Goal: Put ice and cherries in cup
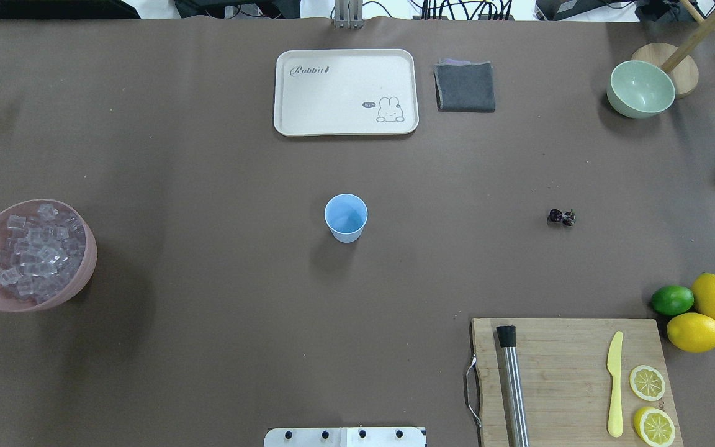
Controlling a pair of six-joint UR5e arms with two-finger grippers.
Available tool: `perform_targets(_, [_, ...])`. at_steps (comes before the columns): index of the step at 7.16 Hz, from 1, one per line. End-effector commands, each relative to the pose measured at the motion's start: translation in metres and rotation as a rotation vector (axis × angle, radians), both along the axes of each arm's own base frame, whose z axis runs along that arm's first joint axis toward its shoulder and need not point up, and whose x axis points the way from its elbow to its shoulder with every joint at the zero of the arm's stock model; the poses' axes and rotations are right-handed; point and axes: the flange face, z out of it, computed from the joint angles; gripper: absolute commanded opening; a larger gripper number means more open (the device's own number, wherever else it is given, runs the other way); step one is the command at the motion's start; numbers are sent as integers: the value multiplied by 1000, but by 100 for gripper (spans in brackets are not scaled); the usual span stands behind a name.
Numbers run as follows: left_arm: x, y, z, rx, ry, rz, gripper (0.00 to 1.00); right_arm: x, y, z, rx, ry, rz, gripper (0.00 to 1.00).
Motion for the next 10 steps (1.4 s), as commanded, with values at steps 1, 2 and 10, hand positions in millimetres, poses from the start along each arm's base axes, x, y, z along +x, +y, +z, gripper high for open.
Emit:
perform_targets(1, [4,6,3,-5,8,8,98,19,14,10,-24,0,40,100])
perform_targets(2, [7,6,3,-5,8,14,98,20,15,11,-24,0,42,100])
perform_targets(10, [17,-48,-86,369,12,35,98,75,21,-42,195,-14,170,100])
